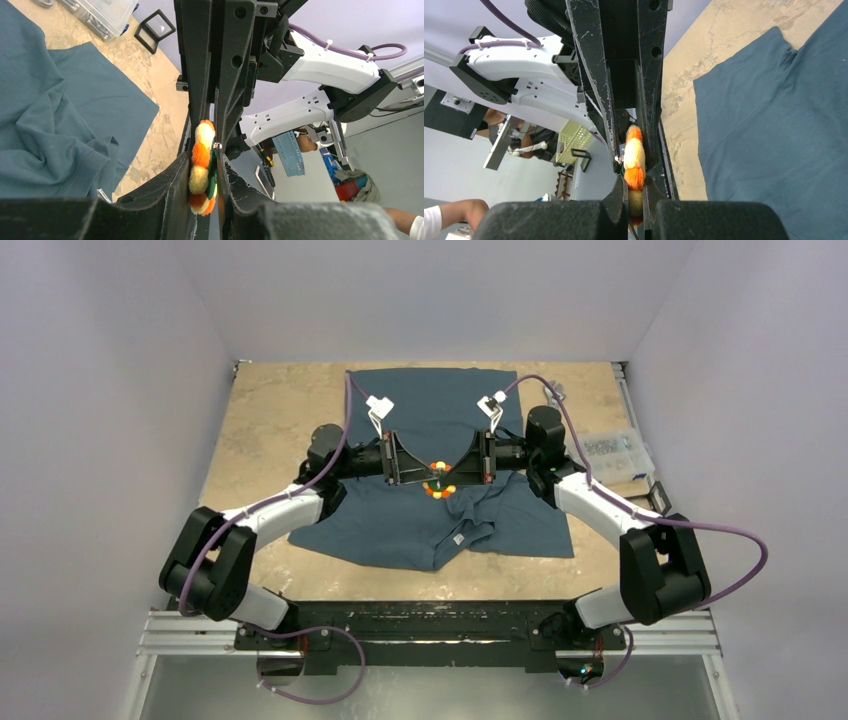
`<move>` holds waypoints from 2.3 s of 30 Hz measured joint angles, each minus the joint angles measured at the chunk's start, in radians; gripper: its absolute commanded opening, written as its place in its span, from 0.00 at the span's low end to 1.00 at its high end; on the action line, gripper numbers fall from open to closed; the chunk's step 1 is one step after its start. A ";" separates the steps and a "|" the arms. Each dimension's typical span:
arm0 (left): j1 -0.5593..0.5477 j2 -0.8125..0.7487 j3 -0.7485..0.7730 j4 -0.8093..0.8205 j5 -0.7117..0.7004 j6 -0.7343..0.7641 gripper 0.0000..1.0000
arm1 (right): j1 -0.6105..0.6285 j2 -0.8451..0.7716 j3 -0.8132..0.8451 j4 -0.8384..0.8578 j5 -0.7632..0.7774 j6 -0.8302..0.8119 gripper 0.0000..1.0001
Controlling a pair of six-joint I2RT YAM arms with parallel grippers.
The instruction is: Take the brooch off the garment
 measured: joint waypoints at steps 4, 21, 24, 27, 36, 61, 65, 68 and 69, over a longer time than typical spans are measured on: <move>0.000 0.002 0.002 -0.003 0.003 0.000 0.23 | 0.000 0.000 0.000 -0.003 -0.002 -0.006 0.00; -0.013 0.002 0.003 0.001 0.017 0.023 0.25 | 0.000 0.000 0.005 -0.026 -0.027 -0.032 0.00; -0.014 0.002 0.003 0.001 0.018 0.023 0.25 | 0.000 0.000 0.006 -0.026 -0.028 -0.032 0.00; -0.015 0.002 0.003 0.001 0.017 0.024 0.26 | 0.000 0.000 0.008 -0.029 -0.028 -0.033 0.00; -0.020 0.002 0.008 0.002 0.022 0.037 0.28 | 0.002 0.000 0.009 -0.029 -0.032 -0.033 0.00; -0.003 -0.043 0.008 0.008 0.053 0.042 0.65 | 0.019 0.000 0.050 -0.089 -0.023 -0.103 0.00; 0.048 -0.089 0.008 -0.010 0.058 0.060 0.64 | 0.019 0.000 0.083 -0.118 -0.017 -0.137 0.00; 0.083 -0.105 0.008 -0.018 0.070 0.080 0.62 | 0.019 0.000 0.095 -0.127 -0.016 -0.149 0.00; 0.088 -0.109 0.008 -0.027 0.075 0.093 0.61 | 0.019 0.000 0.097 -0.128 -0.016 -0.151 0.00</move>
